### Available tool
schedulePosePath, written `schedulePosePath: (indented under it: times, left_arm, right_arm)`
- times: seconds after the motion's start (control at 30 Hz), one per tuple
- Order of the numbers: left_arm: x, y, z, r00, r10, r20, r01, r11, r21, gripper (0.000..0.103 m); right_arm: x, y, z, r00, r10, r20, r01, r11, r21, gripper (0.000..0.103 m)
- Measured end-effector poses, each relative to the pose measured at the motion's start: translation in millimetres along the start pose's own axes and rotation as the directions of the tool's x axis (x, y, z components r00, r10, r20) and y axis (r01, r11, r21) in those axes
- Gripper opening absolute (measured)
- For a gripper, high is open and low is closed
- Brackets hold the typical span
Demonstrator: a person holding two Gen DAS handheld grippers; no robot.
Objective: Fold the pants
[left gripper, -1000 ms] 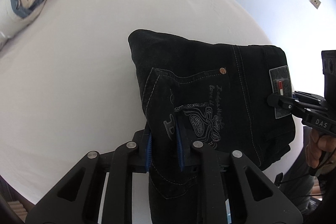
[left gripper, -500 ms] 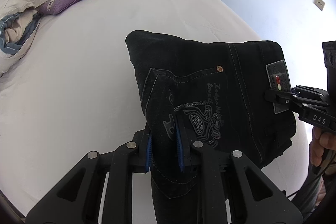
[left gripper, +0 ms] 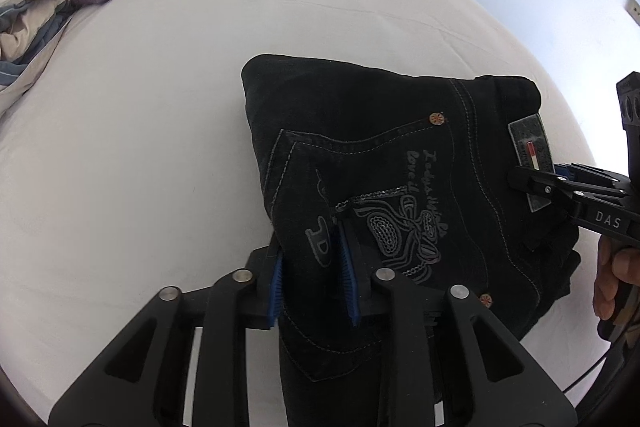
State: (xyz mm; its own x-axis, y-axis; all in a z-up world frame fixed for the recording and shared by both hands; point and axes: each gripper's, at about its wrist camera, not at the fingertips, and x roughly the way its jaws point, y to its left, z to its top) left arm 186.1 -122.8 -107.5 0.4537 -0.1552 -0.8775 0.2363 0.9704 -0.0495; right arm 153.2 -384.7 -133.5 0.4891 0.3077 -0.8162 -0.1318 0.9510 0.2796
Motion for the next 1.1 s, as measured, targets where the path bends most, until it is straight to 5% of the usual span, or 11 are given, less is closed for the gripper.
schedulePosePath:
  times: [0.1, 0.13, 0.33, 0.47, 0.63, 0.73, 0.77, 0.8, 0.9, 0.97, 1.1]
  left_arm:
    - [-3, 3, -4, 1.0, -0.024, 0.01, 0.024, 0.999, -0.049, 0.032]
    - [-6, 4, -6, 1.0, -0.026, 0.012, 0.027, 0.998, -0.063, 0.044]
    - [-54, -9, -25, 0.994, 0.019, 0.112, -0.008, 0.996, -0.092, 0.078]
    - [-110, -18, -53, 0.962, 0.072, 0.263, -0.036, 0.99, -0.137, 0.089]
    - [-211, -32, -100, 0.829, 0.193, 0.525, -0.128, 0.979, -0.159, 0.103]
    - [-259, -53, -115, 0.771, 0.301, 0.561, -0.265, 0.953, -0.148, 0.103]
    - [-274, -59, -120, 0.742, 0.34, 0.578, -0.315, 0.938, -0.148, 0.103]
    - [-292, -69, -128, 0.693, 0.383, 0.611, -0.368, 0.917, -0.156, 0.103]
    - [-334, -81, -149, 0.613, 0.392, 0.686, -0.39, 0.905, -0.168, 0.103]
    - [-357, -81, -157, 0.62, 0.372, 0.69, -0.351, 0.919, -0.18, 0.103]
    - [-386, -81, -154, 0.725, 0.348, 0.595, -0.318, 0.935, -0.159, 0.103]
  right_arm:
    - [-2, 4, -6, 1.0, -0.016, 0.002, 0.016, 1.0, -0.008, 0.063]
    - [-4, 7, -9, 1.0, -0.027, 0.002, 0.027, 1.0, -0.015, 0.067]
    - [-41, 16, -36, 0.998, -0.04, 0.043, 0.04, 0.999, 0.021, 0.07]
    - [-89, 27, -66, 0.988, -0.063, 0.143, 0.06, 0.998, 0.028, 0.077]
    - [-152, 56, -100, 0.938, -0.134, 0.319, 0.141, 0.99, 0.001, 0.097]
    - [-193, 82, -111, 0.871, -0.171, 0.46, 0.204, 0.979, -0.022, 0.103]
    - [-211, 92, -116, 0.839, -0.179, 0.514, 0.231, 0.972, -0.039, 0.103]
    - [-223, 98, -119, 0.818, -0.182, 0.546, 0.249, 0.967, -0.051, 0.103]
    - [-264, 116, -129, 0.73, -0.207, 0.652, 0.331, 0.941, -0.071, 0.103]
    - [-288, 122, -132, 0.706, -0.186, 0.683, 0.327, 0.941, -0.081, 0.103]
    - [-330, 129, -138, 0.685, -0.183, 0.706, 0.309, 0.949, -0.054, 0.103]
